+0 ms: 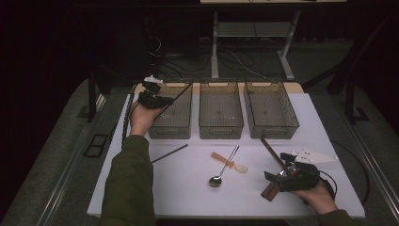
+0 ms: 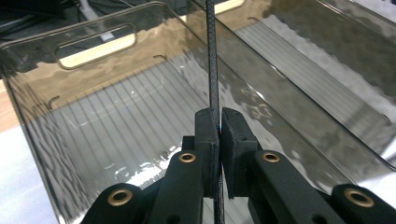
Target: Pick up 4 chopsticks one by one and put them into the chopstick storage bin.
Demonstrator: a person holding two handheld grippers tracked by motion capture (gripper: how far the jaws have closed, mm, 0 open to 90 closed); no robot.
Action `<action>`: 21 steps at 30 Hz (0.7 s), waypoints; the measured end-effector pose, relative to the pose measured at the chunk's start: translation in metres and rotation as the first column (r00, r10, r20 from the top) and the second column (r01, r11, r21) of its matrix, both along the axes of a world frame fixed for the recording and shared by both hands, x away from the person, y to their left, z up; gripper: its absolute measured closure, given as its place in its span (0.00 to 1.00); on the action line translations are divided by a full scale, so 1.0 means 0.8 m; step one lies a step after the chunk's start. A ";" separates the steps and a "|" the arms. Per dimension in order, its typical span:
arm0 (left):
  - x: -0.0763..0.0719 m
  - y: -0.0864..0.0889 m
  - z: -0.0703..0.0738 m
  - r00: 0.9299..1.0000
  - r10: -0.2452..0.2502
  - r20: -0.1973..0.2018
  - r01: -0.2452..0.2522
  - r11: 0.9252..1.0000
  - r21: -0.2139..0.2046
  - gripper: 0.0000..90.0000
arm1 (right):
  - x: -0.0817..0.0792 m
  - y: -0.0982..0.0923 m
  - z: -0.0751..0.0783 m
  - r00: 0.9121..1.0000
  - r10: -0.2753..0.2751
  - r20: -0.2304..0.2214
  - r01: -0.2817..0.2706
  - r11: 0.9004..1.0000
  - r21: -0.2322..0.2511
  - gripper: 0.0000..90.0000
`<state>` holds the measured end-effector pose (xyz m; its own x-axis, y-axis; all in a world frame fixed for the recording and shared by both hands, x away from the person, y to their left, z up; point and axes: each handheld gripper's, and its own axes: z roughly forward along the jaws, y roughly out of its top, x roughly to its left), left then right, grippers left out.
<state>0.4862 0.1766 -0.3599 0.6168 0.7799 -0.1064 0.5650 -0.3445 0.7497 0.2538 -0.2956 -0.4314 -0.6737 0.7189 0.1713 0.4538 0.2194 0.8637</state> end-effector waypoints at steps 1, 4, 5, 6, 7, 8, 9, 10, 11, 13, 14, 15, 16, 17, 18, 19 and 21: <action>0.003 0.000 0.000 1.000 0.008 -0.004 -0.008 1.000 -0.003 0.95 | 0.000 0.000 0.000 1.000 0.001 -0.001 -0.001 1.000 0.001 0.00; 0.011 -0.002 -0.002 1.000 0.023 -0.001 -0.023 1.000 0.016 0.95 | 0.000 0.000 0.000 1.000 0.004 0.003 -0.004 1.000 0.004 0.00; 0.013 -0.002 -0.003 1.000 0.028 -0.007 -0.028 0.999 0.018 0.95 | 0.000 0.000 0.000 1.000 0.003 0.003 -0.003 1.000 0.004 0.00; 0.015 -0.002 -0.004 0.999 0.033 -0.006 -0.033 0.999 0.019 0.95 | 0.000 0.000 0.000 1.000 0.004 0.003 -0.004 1.000 0.003 0.00; 0.016 -0.004 -0.005 0.999 0.039 -0.004 -0.039 0.999 0.017 0.95 | 0.000 0.000 0.000 1.000 0.005 0.003 -0.005 1.000 0.004 0.00; 0.017 -0.004 -0.007 0.999 0.037 -0.004 -0.037 0.999 0.017 0.95 | 0.000 0.000 0.000 1.000 0.005 0.002 -0.005 1.000 0.004 0.00; 0.018 -0.006 -0.009 0.999 0.038 -0.009 -0.038 0.999 0.012 0.95 | 0.000 0.000 0.000 1.000 0.006 0.003 -0.006 1.000 0.006 0.00; 0.018 -0.006 -0.010 0.999 0.042 -0.010 -0.042 0.999 0.023 0.95 | 0.000 0.000 0.000 1.000 0.007 0.001 -0.007 1.000 0.006 0.00; 0.019 -0.006 -0.011 0.999 0.051 -0.003 -0.051 0.998 0.035 0.94 | 0.000 0.000 0.000 1.000 0.007 0.001 -0.007 1.000 0.006 0.00; 0.018 -0.006 -0.011 0.997 0.072 0.014 -0.072 0.997 0.017 0.77 | 0.000 0.000 0.000 1.000 0.009 0.001 -0.009 1.000 0.005 0.00; 0.017 -0.006 -0.010 0.997 0.077 0.023 -0.077 0.997 0.023 0.71 | 0.000 0.000 0.000 1.000 0.008 0.002 -0.008 1.000 0.007 0.00; 0.015 -0.007 -0.009 0.996 0.078 0.033 -0.079 0.997 0.022 0.70 | 0.000 0.000 0.000 1.000 0.008 0.002 -0.008 1.000 0.007 0.00; 0.014 -0.007 -0.008 0.996 0.076 0.037 -0.076 0.997 0.018 0.68 | -0.001 0.000 0.000 1.000 0.009 0.002 -0.009 1.000 0.007 0.00; 0.013 -0.008 -0.006 0.997 0.075 0.036 -0.076 0.997 0.021 0.64 | 0.000 -0.001 0.000 1.000 0.008 0.002 -0.008 1.000 0.007 0.00; 0.011 -0.008 -0.005 0.997 0.071 0.042 -0.072 0.997 0.029 0.62 | 0.000 -0.001 0.000 1.000 0.007 0.002 -0.007 1.000 0.007 0.00; 0.008 -0.009 -0.003 0.996 0.066 0.054 -0.068 0.997 0.030 0.62 | 0.000 -0.001 0.000 1.000 0.006 0.001 -0.006 1.000 0.007 0.00; 0.003 -0.009 -0.001 0.998 0.050 0.049 -0.051 0.998 0.026 0.59 | -0.001 0.000 0.000 1.000 0.005 0.002 -0.005 1.000 0.007 0.00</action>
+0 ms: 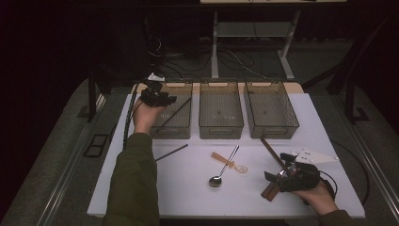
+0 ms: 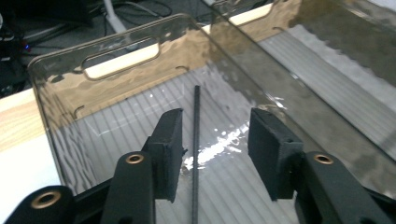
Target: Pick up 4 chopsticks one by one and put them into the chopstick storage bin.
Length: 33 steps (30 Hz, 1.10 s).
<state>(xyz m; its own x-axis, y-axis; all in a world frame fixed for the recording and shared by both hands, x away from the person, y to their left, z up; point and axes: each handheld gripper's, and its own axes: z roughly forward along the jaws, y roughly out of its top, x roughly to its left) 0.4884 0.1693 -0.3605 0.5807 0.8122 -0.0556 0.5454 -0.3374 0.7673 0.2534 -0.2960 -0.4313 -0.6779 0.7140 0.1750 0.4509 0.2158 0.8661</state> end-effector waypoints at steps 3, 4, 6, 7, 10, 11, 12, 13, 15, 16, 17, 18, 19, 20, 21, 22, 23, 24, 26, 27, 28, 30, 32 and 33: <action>-0.007 0.000 0.003 0.999 -0.025 -0.023 0.025 1.000 -0.001 0.54 | 0.000 0.000 0.000 1.000 0.001 0.001 -0.001 1.000 -0.003 0.00; -0.010 0.000 0.003 0.999 -0.033 -0.021 0.032 0.999 -0.013 0.52 | 0.000 0.001 0.000 1.000 0.002 0.001 -0.002 1.000 -0.003 0.00; -0.017 0.001 0.005 0.998 -0.059 -0.022 0.058 0.998 -0.018 0.50 | 0.000 0.001 0.000 1.000 0.004 0.005 -0.004 1.000 -0.004 0.00; -0.020 0.000 0.006 0.997 -0.069 -0.020 0.069 0.997 -0.019 0.49 | 0.000 0.001 0.000 1.000 0.003 0.003 -0.003 1.000 -0.003 0.00; -0.033 0.000 0.008 0.996 -0.092 -0.010 0.091 0.996 -0.017 0.47 | 0.000 0.000 0.000 1.000 0.003 0.000 -0.003 1.000 -0.006 0.00; -0.037 0.000 0.008 0.995 -0.100 -0.012 0.099 0.994 -0.036 0.45 | 0.000 0.000 0.000 1.000 0.003 -0.001 -0.003 1.000 -0.007 0.00; -0.041 0.000 0.007 0.993 -0.115 -0.014 0.114 0.992 -0.046 0.44 | 0.000 0.000 0.000 1.000 0.004 0.001 -0.004 1.000 -0.007 0.00; -0.046 0.000 0.007 0.992 -0.124 -0.011 0.124 0.991 -0.041 0.42 | 0.000 0.001 0.000 1.000 0.004 -0.002 -0.004 1.000 -0.007 0.00; -0.057 -0.001 0.008 0.991 -0.135 -0.005 0.135 0.991 -0.026 0.40 | 0.000 0.001 -0.001 1.000 0.008 -0.003 -0.008 1.000 -0.012 0.00; -0.062 0.000 0.008 0.990 -0.141 -0.001 0.141 0.990 -0.027 0.39 | 0.001 0.002 -0.001 1.000 0.009 -0.004 -0.009 1.000 -0.014 0.00; -0.068 0.000 0.008 0.989 -0.147 0.009 0.147 0.989 -0.030 0.39 | 0.001 0.002 -0.001 1.000 0.013 -0.003 -0.013 1.000 -0.018 0.00; -0.074 0.000 0.008 0.988 -0.153 0.013 0.153 0.988 -0.030 0.38 | 0.001 0.002 -0.002 1.000 0.018 -0.002 -0.018 1.000 -0.024 0.00; -0.080 0.000 0.008 0.987 -0.160 0.021 0.161 0.987 -0.028 0.38 | 0.002 0.003 -0.002 1.000 0.021 -0.004 -0.021 0.999 -0.026 0.00; -0.086 0.000 0.007 0.987 -0.160 0.027 0.161 0.986 -0.036 0.38 | 0.003 0.003 -0.003 0.999 0.032 0.000 -0.032 0.999 -0.037 0.00; -0.092 0.000 0.007 0.985 -0.170 0.025 0.171 0.985 -0.030 0.37 | 0.004 0.004 -0.003 0.999 0.039 0.002 -0.039 0.998 -0.045 0.00; -0.097 0.000 0.006 0.984 -0.175 0.024 0.176 0.984 -0.031 0.37 | 0.005 0.004 -0.003 0.999 0.044 -0.002 -0.044 0.998 -0.047 0.00; -0.103 0.000 0.005 0.984 -0.177 0.028 0.178 0.983 -0.038 0.37 | 0.006 0.004 -0.004 0.999 0.051 -0.004 -0.052 0.997 -0.049 0.00; -0.108 0.000 0.003 0.983 -0.182 0.029 0.184 0.982 -0.049 0.36 | 0.007 0.004 -0.005 0.998 0.057 -0.004 -0.057 0.997 -0.051 0.00; -0.118 0.001 -0.001 0.980 -0.196 0.033 0.198 0.979 -0.057 0.35 | 0.009 0.005 -0.005 0.998 0.068 -0.003 -0.068 0.996 -0.057 0.00; -0.122 0.001 -0.003 0.980 -0.197 0.035 0.198 0.978 -0.062 0.35 | 0.010 0.004 -0.005 0.998 0.070 -0.009 -0.070 0.996 -0.051 0.00; -0.126 0.002 -0.005 0.980 -0.198 0.032 0.200 0.978 -0.060 0.34 | 0.011 0.004 -0.004 0.997 0.070 -0.013 -0.070 0.997 -0.045 0.00; -0.134 0.002 -0.008 0.978 -0.206 0.034 0.208 0.977 -0.056 0.32 | 0.012 0.004 -0.004 0.997 0.073 -0.008 -0.073 0.996 -0.044 0.00; -0.141 0.004 -0.011 0.976 -0.215 0.034 0.216 0.975 -0.045 0.31 | 0.013 0.004 -0.004 0.997 0.077 -0.006 -0.077 0.996 -0.042 0.00; -0.145 0.004 -0.013 0.976 -0.214 0.036 0.216 0.975 -0.051 0.30 | 0.013 0.004 -0.004 0.997 0.078 -0.006 -0.078 0.996 -0.043 0.00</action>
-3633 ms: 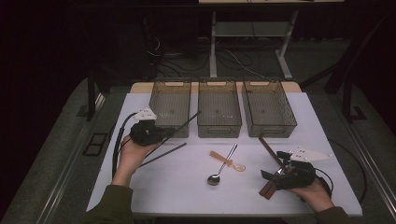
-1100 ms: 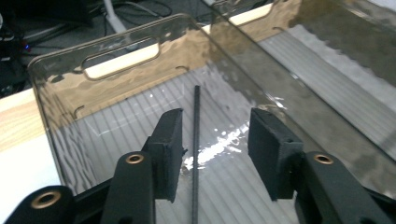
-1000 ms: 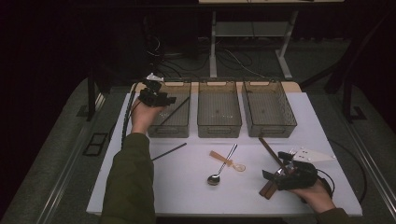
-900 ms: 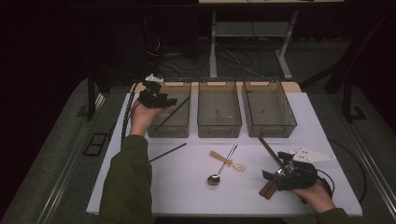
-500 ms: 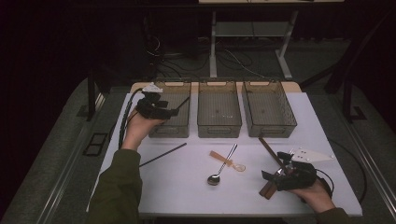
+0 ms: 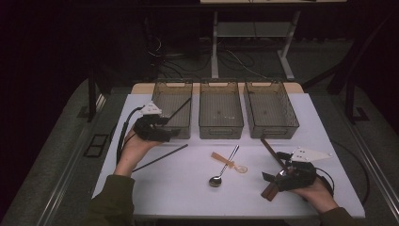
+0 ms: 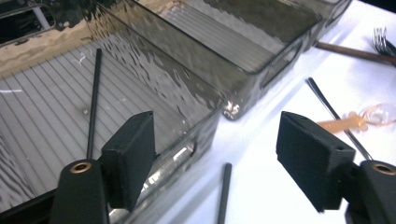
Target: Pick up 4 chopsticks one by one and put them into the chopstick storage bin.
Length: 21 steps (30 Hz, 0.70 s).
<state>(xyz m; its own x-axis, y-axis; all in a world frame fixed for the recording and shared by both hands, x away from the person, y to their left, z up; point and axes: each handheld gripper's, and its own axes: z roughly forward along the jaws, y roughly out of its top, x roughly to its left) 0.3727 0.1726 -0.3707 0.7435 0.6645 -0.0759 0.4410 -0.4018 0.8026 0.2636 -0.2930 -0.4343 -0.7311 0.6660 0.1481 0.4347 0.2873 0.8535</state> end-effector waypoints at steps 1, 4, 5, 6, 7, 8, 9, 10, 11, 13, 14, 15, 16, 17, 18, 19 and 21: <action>-0.003 0.001 -0.001 1.000 -0.003 0.002 0.003 1.000 -0.002 0.29 | 0.000 0.000 0.000 1.000 0.000 0.000 0.000 1.000 0.001 0.00; -0.014 0.003 -0.007 1.000 -0.006 0.008 0.006 1.000 -0.014 0.27 | 0.000 -0.002 0.001 1.000 -0.002 0.000 0.002 1.000 0.009 0.00; -0.017 0.004 -0.010 1.000 -0.008 0.008 0.008 1.000 -0.016 0.27 | 0.000 -0.002 0.001 1.000 -0.004 0.000 0.004 1.000 0.009 0.00; -0.020 0.005 -0.014 1.000 -0.009 0.009 0.009 1.000 -0.024 0.26 | 0.000 -0.002 0.001 1.000 -0.003 -0.001 0.003 1.000 0.008 0.00; -0.024 0.006 -0.017 1.000 -0.009 0.013 0.010 1.000 -0.030 0.26 | 0.000 -0.001 0.000 1.000 -0.004 0.000 0.004 1.000 0.006 0.00; -0.027 0.007 -0.021 1.000 -0.013 0.010 0.014 1.000 -0.025 0.26 | -0.001 -0.001 0.000 1.000 -0.005 -0.002 0.005 1.000 0.005 0.00; -0.029 0.007 -0.024 1.000 -0.015 0.003 0.015 1.000 -0.011 0.26 | -0.001 -0.001 0.000 1.000 -0.005 -0.002 0.005 1.000 0.005 0.00; -0.032 0.008 -0.027 1.000 -0.019 0.002 0.019 1.000 0.003 0.26 | -0.001 -0.001 0.000 1.000 -0.007 -0.001 0.007 1.000 0.006 0.00; -0.035 0.010 -0.029 1.000 -0.024 0.004 0.024 1.000 0.007 0.26 | -0.001 0.000 0.000 1.000 -0.007 -0.001 0.008 1.000 0.007 0.00; -0.039 0.013 -0.032 1.000 -0.026 0.005 0.026 1.000 0.004 0.26 | -0.001 0.000 0.000 1.000 -0.010 -0.001 0.010 1.000 0.004 0.00; -0.041 0.015 -0.033 1.000 -0.025 0.005 0.025 1.000 0.005 0.26 | -0.002 0.000 0.000 1.000 -0.012 0.000 0.012 1.000 0.002 0.00; -0.044 0.016 -0.034 1.000 -0.029 0.007 0.029 1.000 0.002 0.25 | -0.002 0.001 0.000 1.000 -0.013 0.002 0.013 1.000 0.000 0.00; -0.046 0.018 -0.035 0.999 -0.031 0.010 0.031 1.000 -0.001 0.25 | -0.003 0.001 0.000 1.000 -0.014 0.003 0.014 1.000 -0.002 0.00; -0.049 0.019 -0.037 1.000 -0.029 0.011 0.029 1.000 -0.004 0.25 | -0.003 0.001 0.000 1.000 -0.015 0.004 0.015 1.000 -0.005 0.00; -0.051 0.020 -0.038 0.999 -0.031 0.010 0.031 1.000 -0.003 0.25 | -0.003 0.001 0.000 1.000 -0.016 0.006 0.016 1.000 -0.009 0.00; -0.053 0.021 -0.040 0.999 -0.035 0.010 0.035 0.999 0.003 0.26 | -0.004 0.001 0.000 1.000 -0.018 0.008 0.018 1.000 -0.011 0.00; -0.059 0.024 -0.043 0.999 -0.038 0.010 0.037 0.999 0.018 0.27 | -0.005 0.002 0.000 1.000 -0.018 0.009 0.018 1.000 -0.009 0.00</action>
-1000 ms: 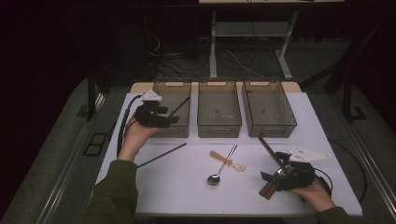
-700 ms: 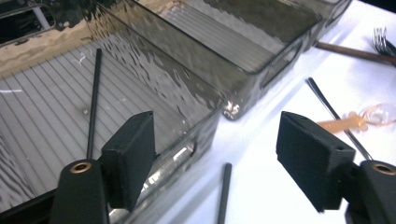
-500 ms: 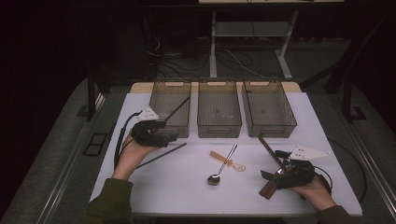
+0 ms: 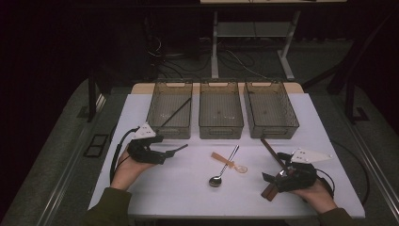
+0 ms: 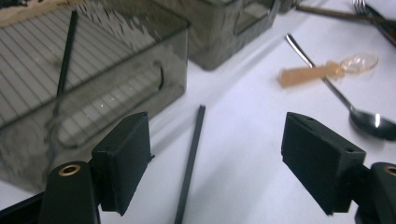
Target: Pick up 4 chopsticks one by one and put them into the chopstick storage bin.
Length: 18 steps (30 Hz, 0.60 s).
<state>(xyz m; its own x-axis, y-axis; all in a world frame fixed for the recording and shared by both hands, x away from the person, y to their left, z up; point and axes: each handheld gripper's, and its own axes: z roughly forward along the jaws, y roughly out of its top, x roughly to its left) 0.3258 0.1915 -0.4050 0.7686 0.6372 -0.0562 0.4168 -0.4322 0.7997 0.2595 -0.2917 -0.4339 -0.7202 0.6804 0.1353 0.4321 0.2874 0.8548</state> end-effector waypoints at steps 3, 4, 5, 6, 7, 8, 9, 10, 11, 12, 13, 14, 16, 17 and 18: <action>-0.007 0.006 -0.004 1.000 -0.001 -0.001 0.001 1.000 0.015 0.31 | -0.001 0.000 -0.001 1.000 0.003 0.000 -0.003 1.000 -0.002 0.00; -0.010 0.008 -0.006 1.000 -0.003 0.000 0.003 1.000 0.022 0.34 | -0.001 0.000 -0.001 1.000 0.003 -0.003 -0.003 1.000 -0.001 0.00; -0.012 0.010 -0.007 1.000 -0.003 0.005 0.003 1.000 0.028 0.36 | -0.001 0.000 -0.001 1.000 0.003 -0.003 -0.003 1.000 0.000 0.00; -0.013 0.013 -0.008 1.000 -0.007 0.007 0.006 0.999 0.037 0.40 | -0.001 0.000 -0.001 1.000 0.003 0.000 -0.003 1.000 0.000 0.00; -0.015 0.015 -0.010 1.000 -0.005 0.007 0.005 0.999 0.044 0.43 | -0.001 0.000 0.000 1.000 0.004 0.001 -0.004 1.000 0.000 0.00; -0.015 0.019 -0.011 1.000 -0.005 0.006 0.004 0.999 0.054 0.45 | -0.002 0.000 0.000 1.000 0.004 0.000 -0.004 1.000 -0.001 0.00; -0.015 0.021 -0.012 1.000 -0.002 -0.001 0.003 0.998 0.058 0.48 | -0.002 0.000 -0.001 1.000 0.004 -0.001 -0.004 1.000 -0.003 0.00; -0.015 0.024 -0.014 1.000 -0.002 -0.008 0.002 0.998 0.057 0.52 | -0.002 0.000 -0.001 1.000 0.004 -0.001 -0.004 1.000 -0.002 0.00; -0.015 0.027 -0.015 1.000 -0.002 -0.010 0.002 0.998 0.068 0.55 | -0.002 0.000 -0.001 1.000 0.005 -0.001 -0.005 1.000 -0.003 0.00; -0.014 0.029 -0.017 1.000 0.002 -0.015 0.000 0.997 0.077 0.57 | -0.002 0.000 -0.001 1.000 0.004 0.000 -0.004 1.000 -0.003 0.00; -0.013 0.032 -0.019 1.000 0.002 -0.020 0.000 0.997 0.083 0.61 | -0.002 0.000 -0.001 1.000 0.005 0.001 -0.005 1.000 -0.004 0.00; -0.012 0.033 -0.020 1.000 0.005 -0.028 -0.003 0.996 0.087 0.64 | -0.002 0.000 -0.001 1.000 0.004 0.000 -0.004 1.000 -0.004 0.00; -0.008 0.036 -0.023 0.999 0.010 -0.040 -0.007 0.996 0.088 0.68 | -0.002 0.001 -0.001 1.000 0.003 0.000 -0.003 1.000 -0.006 0.00; -0.007 0.036 -0.024 0.999 0.008 -0.042 -0.004 0.996 0.089 0.70 | -0.002 0.001 -0.001 1.000 0.002 -0.001 -0.002 1.000 -0.005 0.00; -0.005 0.036 -0.026 0.999 0.003 -0.046 0.001 0.995 0.095 0.72 | -0.002 0.001 -0.001 1.000 0.001 -0.001 -0.001 1.000 -0.006 0.00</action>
<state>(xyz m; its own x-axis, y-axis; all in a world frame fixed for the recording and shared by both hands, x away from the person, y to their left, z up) 0.3217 0.2201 -0.4255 0.7661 0.6420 -0.0308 0.4525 -0.5048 0.7352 0.2580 -0.2913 -0.4349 -0.7212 0.6801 0.1317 0.4323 0.2933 0.8527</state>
